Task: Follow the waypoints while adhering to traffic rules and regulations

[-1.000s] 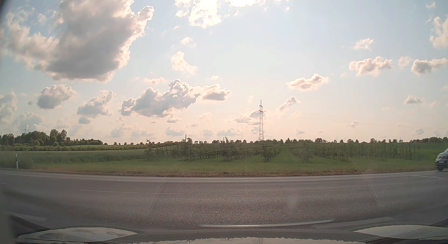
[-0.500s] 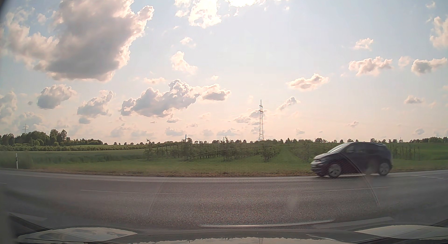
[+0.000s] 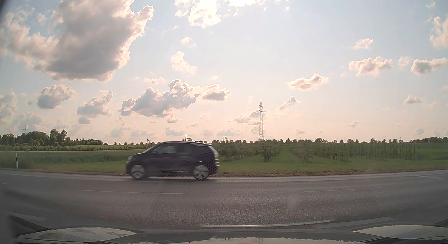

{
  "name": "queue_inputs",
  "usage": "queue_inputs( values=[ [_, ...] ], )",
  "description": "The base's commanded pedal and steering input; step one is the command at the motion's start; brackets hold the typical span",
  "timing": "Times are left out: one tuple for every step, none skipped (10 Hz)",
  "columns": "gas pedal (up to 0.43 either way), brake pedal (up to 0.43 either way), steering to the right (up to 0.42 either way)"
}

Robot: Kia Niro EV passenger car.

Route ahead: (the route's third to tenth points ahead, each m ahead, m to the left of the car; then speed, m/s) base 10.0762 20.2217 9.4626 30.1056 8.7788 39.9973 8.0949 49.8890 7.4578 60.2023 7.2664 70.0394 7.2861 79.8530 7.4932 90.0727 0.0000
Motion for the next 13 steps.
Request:
queue_inputs(
  values=[
    [0.0, 0.366, 0.0],
    [0.0, 0.366, 0.0],
    [0.0, 0.372, 0.0],
    [0.0, 0.366, 0.0],
    [0.0, 0.372, 0.0],
    [0.0, 0.366, 0.0],
    [0.0, 0.366, 0.0],
    [0.0, 0.372, 0.0],
    [0.0, 0.366, 0.0],
    [0.0, 0.366, 0.0],
    [0.0, 0.366, 0.0],
    [0.0, 0.372, 0.0],
    [0.0, 0.366, 0.0]
  ],
)
